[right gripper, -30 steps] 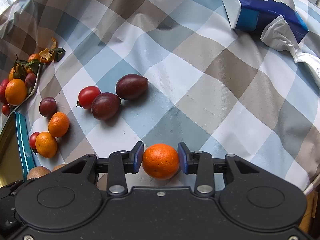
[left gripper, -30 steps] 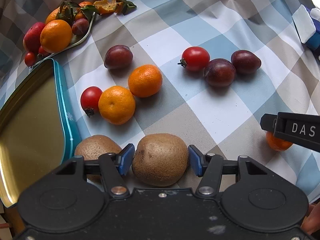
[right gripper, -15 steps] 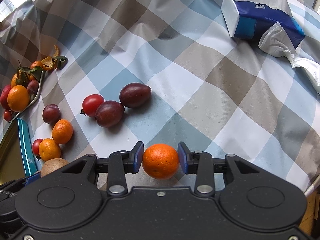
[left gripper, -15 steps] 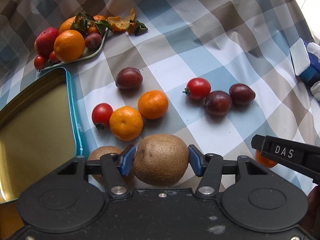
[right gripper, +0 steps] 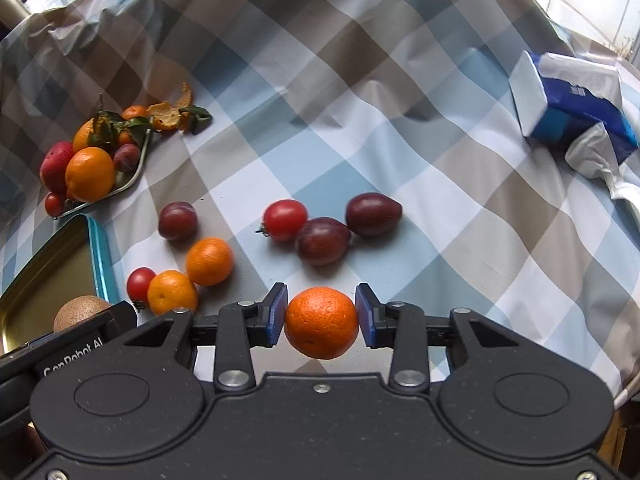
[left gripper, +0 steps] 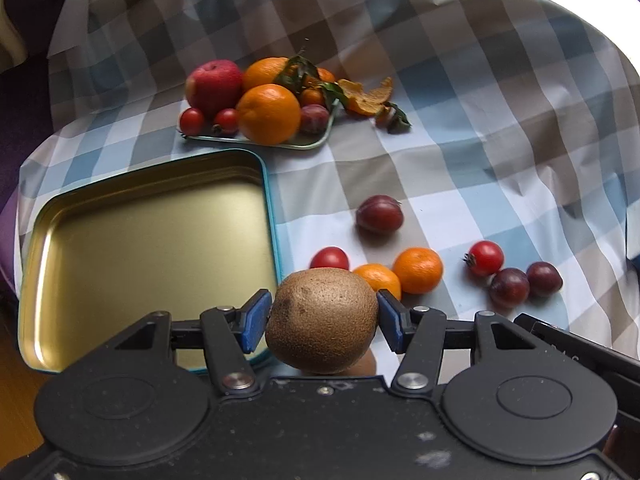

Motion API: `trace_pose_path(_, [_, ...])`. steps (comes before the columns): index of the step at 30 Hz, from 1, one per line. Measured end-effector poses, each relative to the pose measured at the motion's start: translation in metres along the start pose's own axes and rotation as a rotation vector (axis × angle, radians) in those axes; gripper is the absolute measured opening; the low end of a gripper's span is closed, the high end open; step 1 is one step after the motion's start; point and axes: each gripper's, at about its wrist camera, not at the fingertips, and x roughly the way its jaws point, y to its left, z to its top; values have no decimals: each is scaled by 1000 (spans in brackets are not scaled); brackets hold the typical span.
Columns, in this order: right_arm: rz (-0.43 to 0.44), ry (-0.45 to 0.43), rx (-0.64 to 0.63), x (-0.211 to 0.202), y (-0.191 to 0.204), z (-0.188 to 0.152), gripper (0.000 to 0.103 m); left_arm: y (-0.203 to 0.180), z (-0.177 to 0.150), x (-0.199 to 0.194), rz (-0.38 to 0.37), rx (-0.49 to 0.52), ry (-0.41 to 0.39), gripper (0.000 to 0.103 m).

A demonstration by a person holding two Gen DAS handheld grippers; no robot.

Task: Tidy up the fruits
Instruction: 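Carry the kiwi and the mandarin over the gold tray with both grippers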

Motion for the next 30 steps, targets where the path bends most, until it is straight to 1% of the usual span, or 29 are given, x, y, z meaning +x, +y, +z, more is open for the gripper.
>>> trace_pose_path(6, [69,-9,-111,-6,48,-4,46,39,9,-5,88,-86,-30,58])
trace_pose_path(13, [152,3,-226,-5,98,-18,46,90,10,-5,119,-178,-5,58])
trace_pose_path(21, [245,-3,-281,-3,144,-31,46,155,5,1,189,-275,14,58])
trace_pose_path(24, [261,5,-333,-1,160,-35,46,175,1,4,205,-305,28,58])
trace_pose_path(27, [259,-24,-357,-2,173,-38,46,190,-2,7,210,-326,39,58])
trace_pose_path(30, [260,-27,-401,0,184,-43,46,201,-4,11,214,-341,55,58])
